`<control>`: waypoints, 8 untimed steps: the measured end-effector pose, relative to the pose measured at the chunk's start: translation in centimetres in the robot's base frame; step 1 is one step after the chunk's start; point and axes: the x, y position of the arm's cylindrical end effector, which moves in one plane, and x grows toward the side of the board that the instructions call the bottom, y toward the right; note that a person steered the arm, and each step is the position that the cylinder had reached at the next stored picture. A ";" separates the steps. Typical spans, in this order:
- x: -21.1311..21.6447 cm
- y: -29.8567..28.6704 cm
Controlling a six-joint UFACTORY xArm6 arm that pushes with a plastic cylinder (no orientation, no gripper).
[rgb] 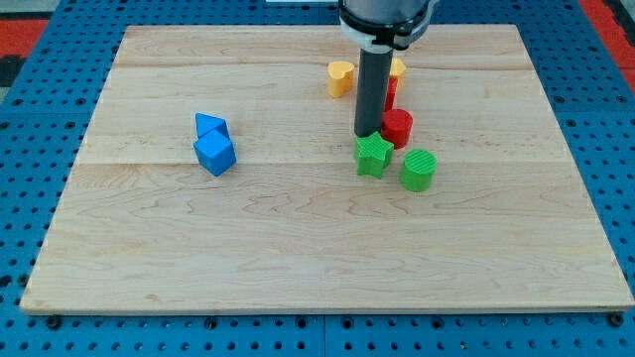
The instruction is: Move red circle right to red star
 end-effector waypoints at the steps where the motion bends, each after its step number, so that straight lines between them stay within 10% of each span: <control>1: 0.2 0.0; 3: 3.6 3.0; 8: -2.8 6.3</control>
